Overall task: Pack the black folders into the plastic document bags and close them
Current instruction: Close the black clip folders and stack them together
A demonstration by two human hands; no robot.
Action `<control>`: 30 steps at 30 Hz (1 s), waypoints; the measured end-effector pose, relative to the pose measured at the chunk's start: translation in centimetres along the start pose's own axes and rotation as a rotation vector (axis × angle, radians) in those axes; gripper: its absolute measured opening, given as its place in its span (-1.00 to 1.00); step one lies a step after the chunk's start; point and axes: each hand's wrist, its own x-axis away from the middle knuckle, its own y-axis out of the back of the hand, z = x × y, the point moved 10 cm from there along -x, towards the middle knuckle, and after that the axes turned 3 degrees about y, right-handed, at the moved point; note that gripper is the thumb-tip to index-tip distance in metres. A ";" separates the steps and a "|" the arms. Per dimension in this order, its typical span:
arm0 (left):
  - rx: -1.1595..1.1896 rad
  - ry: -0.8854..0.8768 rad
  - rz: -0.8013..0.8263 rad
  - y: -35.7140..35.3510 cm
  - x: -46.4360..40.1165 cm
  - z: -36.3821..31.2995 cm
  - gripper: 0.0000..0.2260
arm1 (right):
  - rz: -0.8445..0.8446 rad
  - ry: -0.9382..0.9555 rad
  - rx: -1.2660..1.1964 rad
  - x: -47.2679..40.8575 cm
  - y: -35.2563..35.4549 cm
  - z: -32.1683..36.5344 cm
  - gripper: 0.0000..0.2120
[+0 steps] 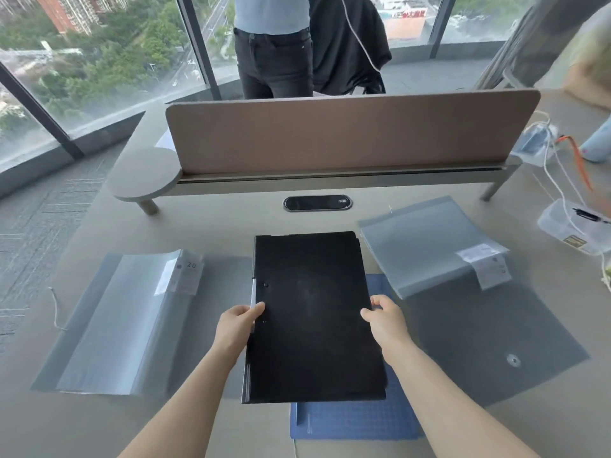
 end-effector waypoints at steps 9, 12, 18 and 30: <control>-0.072 0.054 0.074 -6.6 2.3 2.8 -0.57 | -0.015 -0.071 -0.012 0.3 6.1 -4.8 -0.82; -0.099 0.058 0.036 -7.6 3.8 3.2 -0.65 | 0.004 -0.069 0.044 0.2 6.9 -6.1 -0.85; -0.212 0.042 -0.060 -8.0 4.8 4.3 -0.68 | 0.052 -0.046 0.335 -0.1 6.8 -8.0 -0.89; -0.307 0.055 -0.157 -7.0 5.1 4.7 -0.73 | 0.001 -0.028 0.498 0.1 6.4 -5.8 -0.61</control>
